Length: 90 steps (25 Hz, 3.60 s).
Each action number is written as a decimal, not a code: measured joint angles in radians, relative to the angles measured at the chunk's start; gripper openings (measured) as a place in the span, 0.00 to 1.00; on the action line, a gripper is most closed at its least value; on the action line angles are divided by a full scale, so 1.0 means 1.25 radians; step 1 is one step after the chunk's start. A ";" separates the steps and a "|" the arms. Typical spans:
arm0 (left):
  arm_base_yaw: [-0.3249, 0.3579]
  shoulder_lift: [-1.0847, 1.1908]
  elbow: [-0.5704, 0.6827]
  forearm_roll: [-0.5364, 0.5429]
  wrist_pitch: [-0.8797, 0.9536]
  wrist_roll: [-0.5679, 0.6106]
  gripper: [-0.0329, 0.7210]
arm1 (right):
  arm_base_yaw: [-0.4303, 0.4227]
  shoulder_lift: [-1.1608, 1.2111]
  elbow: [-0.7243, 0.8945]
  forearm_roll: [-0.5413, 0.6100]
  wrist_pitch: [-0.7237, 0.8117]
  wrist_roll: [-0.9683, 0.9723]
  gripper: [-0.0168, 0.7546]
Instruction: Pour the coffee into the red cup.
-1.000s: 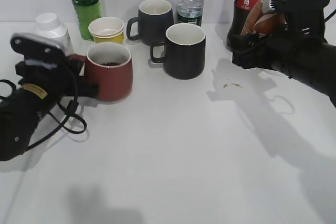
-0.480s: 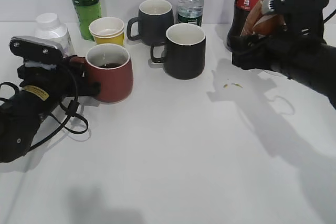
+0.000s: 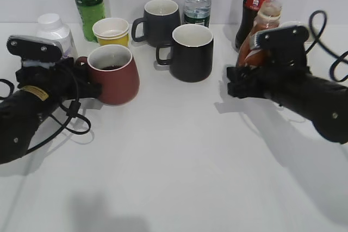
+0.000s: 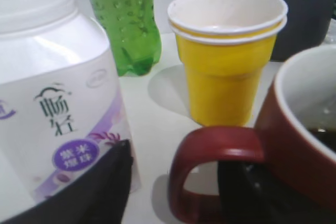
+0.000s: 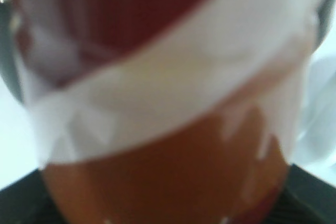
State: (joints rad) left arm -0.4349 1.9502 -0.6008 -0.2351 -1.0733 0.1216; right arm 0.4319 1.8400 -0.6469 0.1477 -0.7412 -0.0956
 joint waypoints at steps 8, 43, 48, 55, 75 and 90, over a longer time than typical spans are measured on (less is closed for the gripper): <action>0.000 -0.035 -0.002 -0.004 0.078 -0.001 0.61 | 0.000 0.078 0.000 -0.037 -0.057 0.030 0.68; -0.001 -0.688 -0.003 0.040 1.245 -0.001 0.68 | 0.000 -0.403 0.001 0.023 0.845 0.035 0.79; -0.001 -0.944 -0.004 0.107 1.490 -0.001 0.68 | 0.000 -0.573 -0.001 -0.060 1.120 0.034 0.77; -0.001 -1.214 -0.005 0.132 1.744 -0.001 0.66 | 0.000 -0.819 0.001 -0.113 1.367 0.036 0.77; -0.001 -1.399 0.060 0.170 1.717 -0.001 0.60 | 0.000 -1.333 0.113 -0.118 1.426 0.036 0.76; -0.001 -1.399 0.060 0.162 1.717 -0.001 0.60 | 0.000 -1.333 0.113 -0.111 1.426 0.036 0.76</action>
State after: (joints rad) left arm -0.4358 0.2010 -0.5263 -0.0322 1.0735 0.1207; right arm 0.4319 0.1736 -0.5055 0.0089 1.0410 -0.0510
